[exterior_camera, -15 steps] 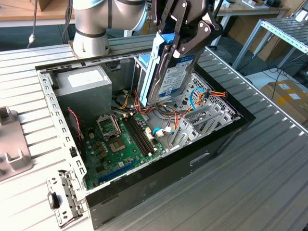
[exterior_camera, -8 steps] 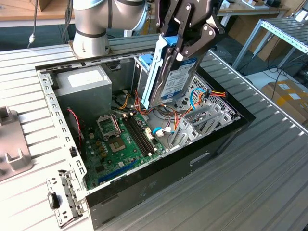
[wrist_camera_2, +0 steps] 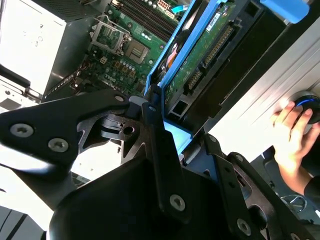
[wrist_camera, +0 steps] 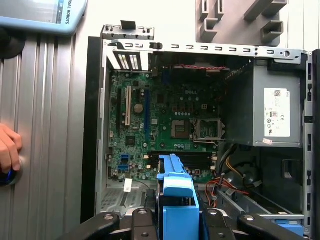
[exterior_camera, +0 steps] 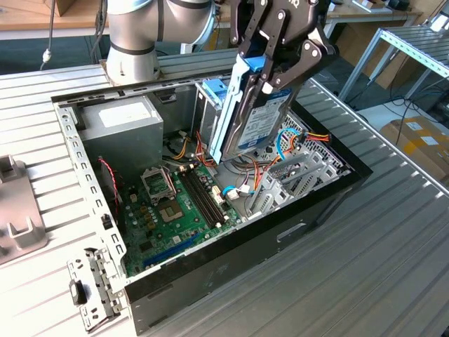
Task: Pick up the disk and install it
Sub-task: 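Pick up the disk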
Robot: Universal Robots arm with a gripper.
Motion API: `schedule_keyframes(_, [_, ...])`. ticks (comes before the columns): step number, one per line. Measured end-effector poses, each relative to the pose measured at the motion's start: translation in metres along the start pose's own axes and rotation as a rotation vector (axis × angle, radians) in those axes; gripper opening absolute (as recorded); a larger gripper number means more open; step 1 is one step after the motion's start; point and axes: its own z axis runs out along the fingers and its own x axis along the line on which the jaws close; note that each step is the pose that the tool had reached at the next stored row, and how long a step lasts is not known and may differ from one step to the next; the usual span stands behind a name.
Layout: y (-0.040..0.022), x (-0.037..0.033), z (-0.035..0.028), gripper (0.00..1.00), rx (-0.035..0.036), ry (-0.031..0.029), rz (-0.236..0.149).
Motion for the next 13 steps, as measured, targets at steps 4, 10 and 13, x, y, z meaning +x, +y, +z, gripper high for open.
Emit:
schedule_keyframes(4, [-0.0002,0.0023,0.0,0.37,0.0,-0.0001,0.0])
schedule_keyframes(10, [-0.0006,0.0055,0.0001,0.37,0.0001,-0.0002,0.0])
schedule_keyframes(13, [-0.0008,0.0073,0.0,0.37,0.0,-0.0001,0.0])
